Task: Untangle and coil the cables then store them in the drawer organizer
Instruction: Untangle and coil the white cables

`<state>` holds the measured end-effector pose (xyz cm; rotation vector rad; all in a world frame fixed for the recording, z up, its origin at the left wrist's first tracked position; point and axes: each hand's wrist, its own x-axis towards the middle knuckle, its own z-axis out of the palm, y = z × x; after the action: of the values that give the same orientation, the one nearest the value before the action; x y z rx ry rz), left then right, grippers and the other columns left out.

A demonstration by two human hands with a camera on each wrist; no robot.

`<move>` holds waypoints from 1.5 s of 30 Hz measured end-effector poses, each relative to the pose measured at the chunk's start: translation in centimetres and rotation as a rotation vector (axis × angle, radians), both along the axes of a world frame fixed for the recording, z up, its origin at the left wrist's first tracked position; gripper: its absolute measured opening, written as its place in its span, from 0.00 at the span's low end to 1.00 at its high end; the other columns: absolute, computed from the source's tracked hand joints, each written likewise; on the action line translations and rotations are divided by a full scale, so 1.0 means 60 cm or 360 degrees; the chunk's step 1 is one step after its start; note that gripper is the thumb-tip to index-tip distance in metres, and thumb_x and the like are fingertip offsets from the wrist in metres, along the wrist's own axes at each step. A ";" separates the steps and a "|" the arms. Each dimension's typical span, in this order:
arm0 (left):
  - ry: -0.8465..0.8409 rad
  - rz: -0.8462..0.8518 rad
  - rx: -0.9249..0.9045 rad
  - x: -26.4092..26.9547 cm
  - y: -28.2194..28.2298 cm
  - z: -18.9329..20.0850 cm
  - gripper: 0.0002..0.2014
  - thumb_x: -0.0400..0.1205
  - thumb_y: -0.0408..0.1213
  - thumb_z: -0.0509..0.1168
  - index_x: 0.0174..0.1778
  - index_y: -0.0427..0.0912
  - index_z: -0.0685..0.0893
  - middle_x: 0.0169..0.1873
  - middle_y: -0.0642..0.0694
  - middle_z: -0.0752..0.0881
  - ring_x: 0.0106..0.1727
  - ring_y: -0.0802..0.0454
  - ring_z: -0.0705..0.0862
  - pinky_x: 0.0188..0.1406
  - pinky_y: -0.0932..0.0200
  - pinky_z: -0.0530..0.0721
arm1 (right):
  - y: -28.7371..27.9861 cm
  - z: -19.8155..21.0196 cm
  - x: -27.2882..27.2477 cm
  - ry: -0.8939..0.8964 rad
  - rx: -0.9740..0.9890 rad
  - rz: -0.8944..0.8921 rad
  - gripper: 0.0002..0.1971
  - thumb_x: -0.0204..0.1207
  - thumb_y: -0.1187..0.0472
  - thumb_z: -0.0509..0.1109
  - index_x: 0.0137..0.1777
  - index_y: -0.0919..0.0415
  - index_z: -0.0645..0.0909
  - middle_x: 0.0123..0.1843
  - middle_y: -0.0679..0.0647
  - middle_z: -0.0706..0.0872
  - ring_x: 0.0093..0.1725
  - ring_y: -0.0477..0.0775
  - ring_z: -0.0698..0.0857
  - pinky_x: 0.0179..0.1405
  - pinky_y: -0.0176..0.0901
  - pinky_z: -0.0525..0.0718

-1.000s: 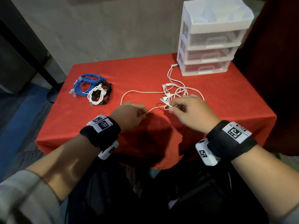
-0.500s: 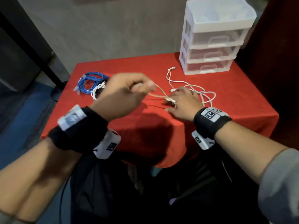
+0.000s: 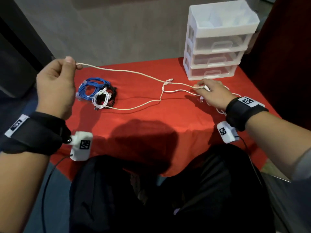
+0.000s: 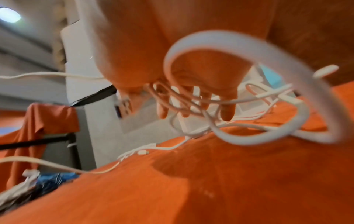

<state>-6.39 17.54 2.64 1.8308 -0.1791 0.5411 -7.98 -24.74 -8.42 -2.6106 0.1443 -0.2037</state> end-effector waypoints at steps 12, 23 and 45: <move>0.0177 0.0301 -0.0342 -0.010 0.073 -0.022 0.18 0.91 0.50 0.57 0.36 0.51 0.80 0.16 0.58 0.71 0.18 0.62 0.67 0.20 0.61 0.60 | -0.009 0.009 -0.003 0.0199 -0.0196 -0.0037 0.28 0.66 0.26 0.73 0.60 0.41 0.84 0.59 0.49 0.87 0.68 0.60 0.79 0.70 0.63 0.78; 0.0437 -0.0331 -0.0556 -0.049 0.008 -0.055 0.21 0.89 0.46 0.62 0.28 0.49 0.84 0.21 0.56 0.66 0.23 0.59 0.60 0.27 0.58 0.55 | 0.195 0.016 -0.010 0.0162 0.0243 0.0479 0.24 0.83 0.53 0.72 0.78 0.43 0.75 0.45 0.47 0.87 0.43 0.50 0.85 0.48 0.41 0.79; 0.1174 -0.0515 -0.0001 -0.087 -0.105 -0.188 0.22 0.87 0.59 0.62 0.46 0.41 0.86 0.19 0.56 0.72 0.20 0.56 0.66 0.23 0.62 0.62 | 0.274 0.034 -0.070 0.0291 0.0427 0.0990 0.09 0.86 0.53 0.69 0.43 0.48 0.86 0.34 0.42 0.88 0.32 0.36 0.80 0.35 0.32 0.75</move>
<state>-11.63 11.26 -8.64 1.8363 0.0303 -0.3687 -12.18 -8.28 -6.36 -2.2735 -0.5355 0.2564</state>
